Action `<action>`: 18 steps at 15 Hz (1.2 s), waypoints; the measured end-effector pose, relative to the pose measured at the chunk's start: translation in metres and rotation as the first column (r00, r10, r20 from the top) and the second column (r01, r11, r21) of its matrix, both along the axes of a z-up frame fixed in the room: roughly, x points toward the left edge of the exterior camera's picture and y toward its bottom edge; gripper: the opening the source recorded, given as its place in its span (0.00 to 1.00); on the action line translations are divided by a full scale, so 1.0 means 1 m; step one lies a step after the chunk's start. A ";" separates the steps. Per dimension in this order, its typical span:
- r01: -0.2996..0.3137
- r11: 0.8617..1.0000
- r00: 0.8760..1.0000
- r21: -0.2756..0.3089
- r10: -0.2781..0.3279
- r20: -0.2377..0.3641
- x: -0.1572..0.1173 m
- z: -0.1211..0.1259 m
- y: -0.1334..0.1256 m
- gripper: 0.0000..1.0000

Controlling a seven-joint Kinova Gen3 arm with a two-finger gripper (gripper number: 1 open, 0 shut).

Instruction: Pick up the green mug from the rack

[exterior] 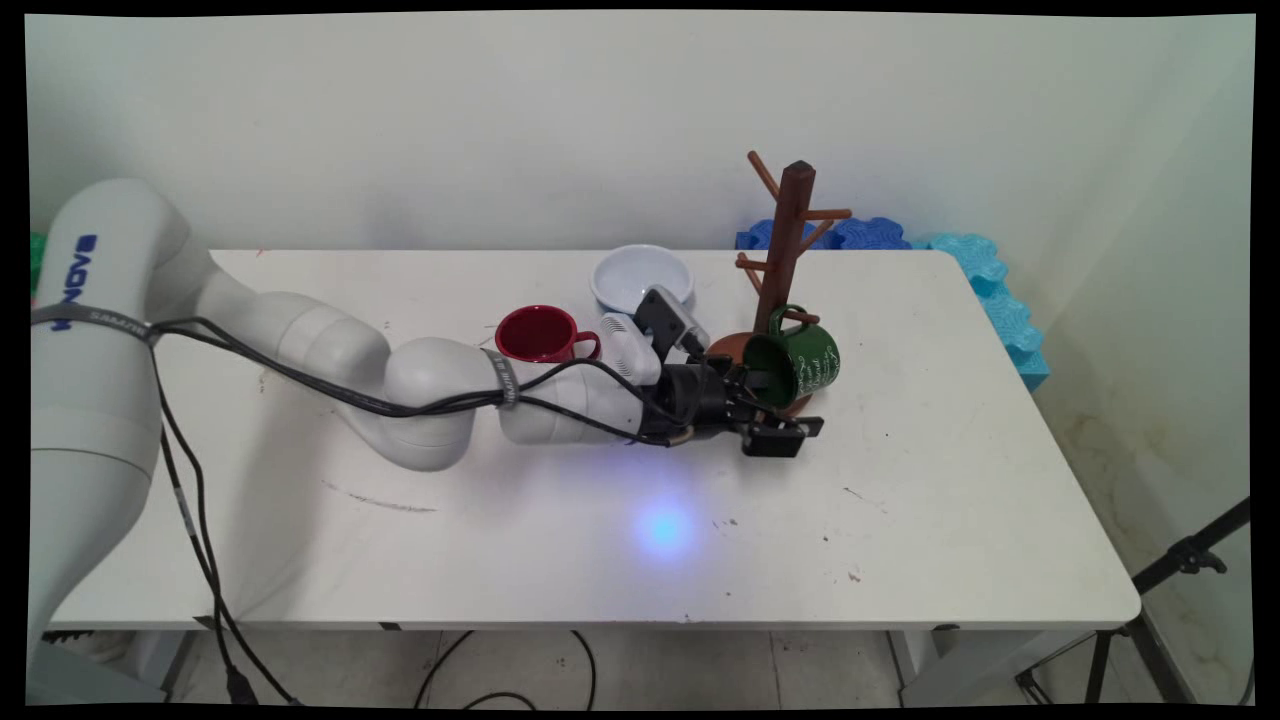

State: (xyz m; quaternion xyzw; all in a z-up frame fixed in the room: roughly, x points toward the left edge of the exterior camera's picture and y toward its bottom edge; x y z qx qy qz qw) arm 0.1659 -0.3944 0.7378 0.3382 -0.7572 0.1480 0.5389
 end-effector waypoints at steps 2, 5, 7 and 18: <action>-0.002 1.000 1.000 -0.011 0.002 -0.002 -0.004 -0.004 -0.004 1.00; -0.009 1.000 1.000 -0.025 0.009 -0.002 -0.009 -0.009 -0.011 1.00; -0.013 0.999 1.000 -0.035 0.013 -0.003 -0.013 -0.012 -0.015 1.00; -0.020 0.998 1.000 -0.063 0.019 -0.008 -0.027 -0.018 -0.028 1.00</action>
